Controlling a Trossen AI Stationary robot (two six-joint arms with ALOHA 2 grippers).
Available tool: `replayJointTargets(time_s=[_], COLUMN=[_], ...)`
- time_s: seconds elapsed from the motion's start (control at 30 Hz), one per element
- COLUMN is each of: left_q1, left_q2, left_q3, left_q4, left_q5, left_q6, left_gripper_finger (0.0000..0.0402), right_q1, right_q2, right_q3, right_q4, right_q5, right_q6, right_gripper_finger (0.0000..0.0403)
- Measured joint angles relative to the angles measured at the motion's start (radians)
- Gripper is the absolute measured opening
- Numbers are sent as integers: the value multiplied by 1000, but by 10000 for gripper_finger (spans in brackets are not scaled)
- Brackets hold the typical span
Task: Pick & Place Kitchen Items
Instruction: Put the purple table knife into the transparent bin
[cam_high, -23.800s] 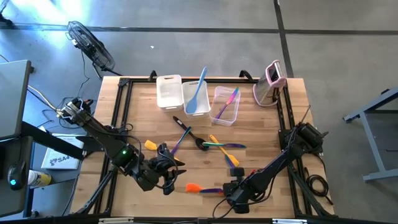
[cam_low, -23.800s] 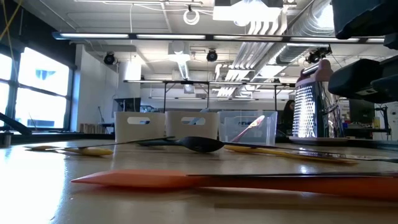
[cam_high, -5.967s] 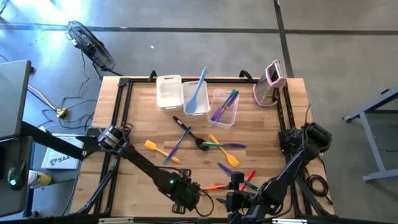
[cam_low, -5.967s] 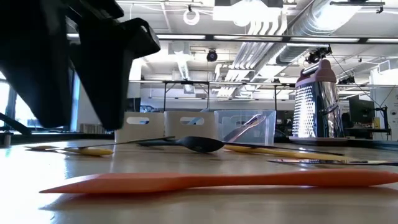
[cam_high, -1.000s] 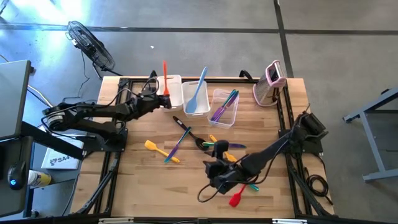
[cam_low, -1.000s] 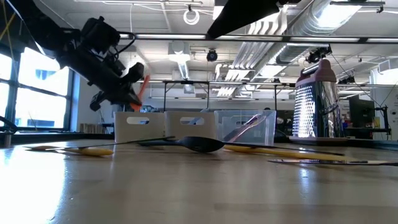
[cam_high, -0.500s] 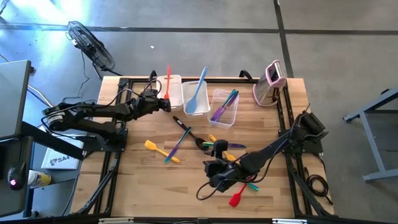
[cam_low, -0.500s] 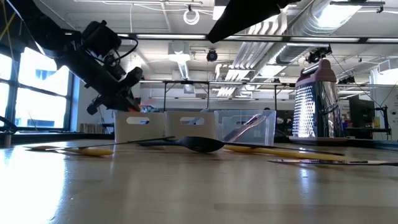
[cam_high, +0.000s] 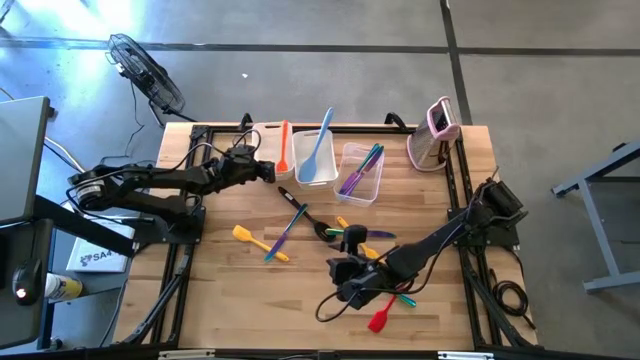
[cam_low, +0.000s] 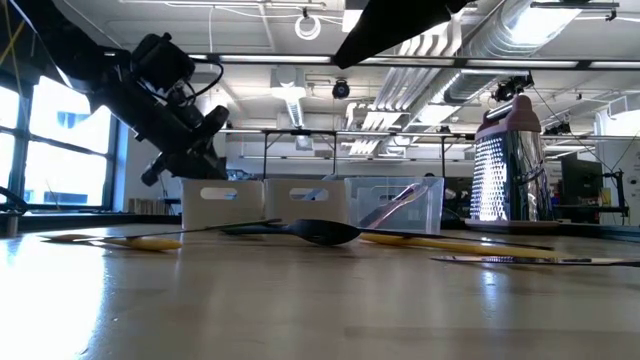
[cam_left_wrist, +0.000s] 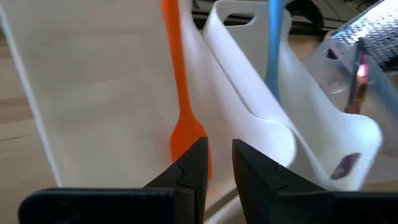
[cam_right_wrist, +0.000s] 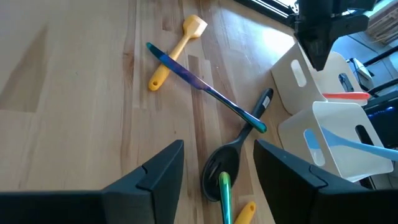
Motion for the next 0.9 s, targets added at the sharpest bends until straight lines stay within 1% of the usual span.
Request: replayJointTargets(time_s=[0.2, 0.37, 0.53, 0.67, 0.77, 0.9], left_q1=[0, -2, -45, -116, -173, -270], left_q2=[-79, -204, -307, -363, -398, -429], left_q3=[0, 0, 0, 0, 0, 0], left_q4=[3, 1, -4, -7, -6, -7], left_q5=[31, 67, 188, 275, 338, 416], left_q6=[11, 65, 90, 85, 50, 13], left_gripper_finger=[69, 69, 70, 70, 70, 70], right_q1=[0, 0, 0, -9, -41, -102], right_q2=[0, 0, 0, 0, 0, 0], right_q3=[0, 0, 0, 0, -1, -1], right_q4=[-3, -14, -31, -21, 8, 79], right_q5=[2, 2, 1, -3, -87, -257], right_q6=[-1, 0, -9, -122, -207, -218], right_gripper_finger=[188, 188, 188, 188, 188, 188])
